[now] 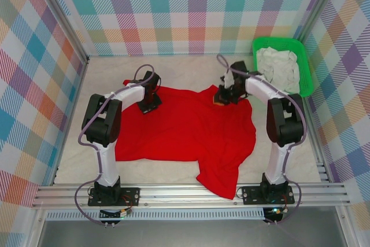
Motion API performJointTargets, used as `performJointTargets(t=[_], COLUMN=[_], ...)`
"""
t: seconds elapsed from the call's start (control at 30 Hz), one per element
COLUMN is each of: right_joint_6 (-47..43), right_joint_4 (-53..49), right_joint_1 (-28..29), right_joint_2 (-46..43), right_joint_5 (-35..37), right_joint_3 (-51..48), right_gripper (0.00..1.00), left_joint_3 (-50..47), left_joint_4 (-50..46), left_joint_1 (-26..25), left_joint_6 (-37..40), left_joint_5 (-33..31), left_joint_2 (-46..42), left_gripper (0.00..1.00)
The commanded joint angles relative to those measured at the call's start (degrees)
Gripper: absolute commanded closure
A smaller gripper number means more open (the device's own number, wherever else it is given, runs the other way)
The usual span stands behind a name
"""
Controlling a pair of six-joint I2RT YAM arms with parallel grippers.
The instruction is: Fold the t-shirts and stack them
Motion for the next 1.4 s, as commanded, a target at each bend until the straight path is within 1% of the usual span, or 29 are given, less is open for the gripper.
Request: performJointTargets(t=[0.0, 0.03, 0.07, 0.17, 0.27, 0.37, 0.43, 0.53, 0.7, 0.83, 1.0, 1.07, 1.1, 1.13, 1.23, 1.27, 1.37], right_joint_6=[3.31, 3.85, 4.41, 4.37, 2.61, 0.90, 0.05, -0.90, -1.76, -2.59, -4.54, -4.86, -4.89, -4.84, -4.38, -4.33, -4.84], right_joint_4=[6.56, 6.94, 6.85, 4.90, 0.13, -4.00, -4.99, -5.43, -5.26, -4.56, -4.81, -5.19, -5.25, -5.09, -4.18, -4.22, -4.83], right_joint_1=[3.78, 4.43, 4.86, 5.01, 4.85, 4.32, 3.35, 1.73, 1.26, 1.26, 1.30, 1.30, 1.26, 1.29, 1.28, 1.30, 1.28], right_joint_2=[-5.98, -6.89, -7.77, -10.14, -12.45, -13.61, -13.36, -10.67, -4.13, 2.10, 9.10, 10.87, 11.16, 11.03, 9.42, 8.62, 6.80], right_joint_5=[-2.00, -1.33, -0.53, 2.10, 8.21, 14.32, 16.02, 15.45, 15.58, 16.90, 16.26, 15.16, 14.77, 14.28, 13.84, 14.01, 15.74], right_joint_3=[-7.11, -9.07, -10.53, -11.92, -9.41, -5.48, -3.55, -0.97, 3.34, 7.15, 11.94, 13.02, 13.17, 12.97, 11.78, 11.53, 11.89], right_gripper=[1.00, 0.98, 0.90, 0.73, 0.64, 0.60, 0.59, 0.60, 0.61, 0.57, 0.52, 0.54, 0.57, 0.63, 0.91, 0.99, 1.00], left_joint_3=[-4.03, -3.96, -3.96, -3.86, -3.89, -3.89, -3.98, -3.99, -4.08, -4.11, -4.22, -4.13, -4.10, -4.09, -3.99, -3.99, -3.96], left_joint_4=[-0.37, -0.37, -0.36, -0.21, -0.21, -0.29, -0.23, -0.21, -0.13, -0.10, -0.04, -0.12, -0.14, -0.12, -0.12, -0.13, -0.12], left_joint_1=[1.08, 1.08, 1.06, 1.07, 1.08, 1.08, 1.08, 1.08, 1.08, 1.08, 1.08, 1.13, 1.08, 1.08, 1.08, 1.08, 1.08], left_joint_6=[-0.52, -0.52, -0.55, -0.53, -0.54, -0.56, -0.52, -0.55, -0.50, -0.44, -0.39, -0.32, -0.33, -0.31, -0.39, -0.41, -0.46], left_joint_5=[0.80, 0.80, 0.86, 0.97, 1.06, 1.00, 1.02, 1.13, 1.15, 1.40, 1.45, 1.45, 1.44, 1.42, 1.28, 1.42, 1.66], left_joint_2=[7.45, 7.56, 7.65, 7.90, 7.92, 7.76, 7.61, 7.65, 7.58, 7.52, 7.47, 7.46, 7.48, 7.47, 7.51, 7.61, 7.72], left_gripper=[0.92, 0.92, 0.92, 0.92, 0.93, 0.93, 0.93, 0.93, 0.93, 0.93, 0.93, 0.93, 0.93, 0.93, 0.93, 0.93, 0.93])
